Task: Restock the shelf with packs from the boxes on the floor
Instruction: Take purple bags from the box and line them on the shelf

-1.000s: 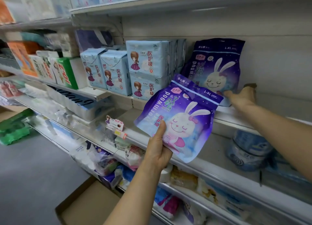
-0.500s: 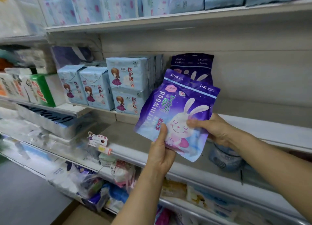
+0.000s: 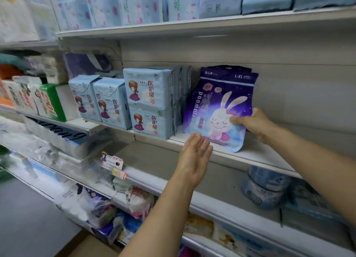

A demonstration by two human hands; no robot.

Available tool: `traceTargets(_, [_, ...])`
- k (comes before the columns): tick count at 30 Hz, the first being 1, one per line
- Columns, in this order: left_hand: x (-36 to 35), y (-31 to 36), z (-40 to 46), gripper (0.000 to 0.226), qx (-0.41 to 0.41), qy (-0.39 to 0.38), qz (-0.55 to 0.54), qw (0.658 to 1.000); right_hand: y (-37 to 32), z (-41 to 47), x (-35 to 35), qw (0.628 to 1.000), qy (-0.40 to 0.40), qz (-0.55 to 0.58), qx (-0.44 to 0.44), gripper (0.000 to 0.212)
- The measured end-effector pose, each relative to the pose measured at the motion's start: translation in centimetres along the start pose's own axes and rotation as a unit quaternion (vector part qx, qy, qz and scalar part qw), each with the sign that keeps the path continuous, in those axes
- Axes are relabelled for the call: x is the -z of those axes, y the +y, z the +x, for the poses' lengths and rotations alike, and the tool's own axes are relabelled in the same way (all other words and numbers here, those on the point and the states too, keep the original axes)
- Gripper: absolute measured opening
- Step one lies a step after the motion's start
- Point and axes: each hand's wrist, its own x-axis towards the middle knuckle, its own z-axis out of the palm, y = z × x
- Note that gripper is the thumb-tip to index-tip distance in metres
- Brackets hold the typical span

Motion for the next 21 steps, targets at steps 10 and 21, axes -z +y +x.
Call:
traceTargets(10, [-3.2,1.2,1.0,0.023,0.028,-0.021,-0.026,0.999,0.7,2.1,-1.1,0.98,0.1,-0.162,0.048,0.057])
traceTargets(21, [-3.5,0.3,1.8,0.064,0.028,0.021,-0.011,0.999,1.5,0.0,-0.8,0.973,0.101,-0.21,0.008,0.065])
